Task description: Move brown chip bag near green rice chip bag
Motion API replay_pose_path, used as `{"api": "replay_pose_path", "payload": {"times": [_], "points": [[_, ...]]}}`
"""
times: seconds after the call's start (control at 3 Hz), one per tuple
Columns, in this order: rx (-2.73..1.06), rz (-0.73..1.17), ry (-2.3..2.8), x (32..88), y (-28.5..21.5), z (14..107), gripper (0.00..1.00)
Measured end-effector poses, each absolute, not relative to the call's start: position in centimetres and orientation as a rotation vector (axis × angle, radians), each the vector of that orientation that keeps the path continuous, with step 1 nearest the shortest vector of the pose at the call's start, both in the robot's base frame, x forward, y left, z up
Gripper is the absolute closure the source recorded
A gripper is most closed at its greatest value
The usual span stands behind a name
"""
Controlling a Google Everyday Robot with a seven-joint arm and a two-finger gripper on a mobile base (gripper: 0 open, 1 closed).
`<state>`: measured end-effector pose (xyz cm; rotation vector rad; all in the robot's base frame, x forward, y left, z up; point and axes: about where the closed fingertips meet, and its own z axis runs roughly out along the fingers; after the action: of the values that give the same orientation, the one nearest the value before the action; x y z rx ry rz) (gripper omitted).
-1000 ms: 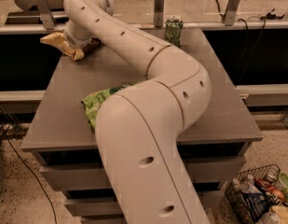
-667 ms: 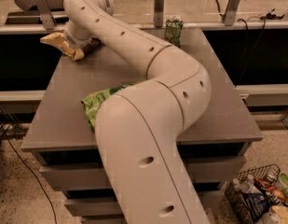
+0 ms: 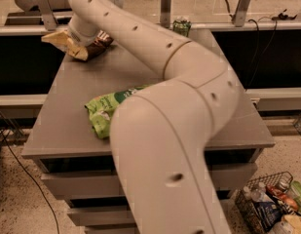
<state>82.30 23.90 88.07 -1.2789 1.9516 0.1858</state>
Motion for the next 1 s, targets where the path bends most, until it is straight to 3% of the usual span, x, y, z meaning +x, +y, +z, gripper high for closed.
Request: {"api": "replay_pose_path", "payload": {"times": [1.0], "points": [[-1.284, 0.192, 1.934, 79.72, 22.44, 91.89, 1.00]]}}
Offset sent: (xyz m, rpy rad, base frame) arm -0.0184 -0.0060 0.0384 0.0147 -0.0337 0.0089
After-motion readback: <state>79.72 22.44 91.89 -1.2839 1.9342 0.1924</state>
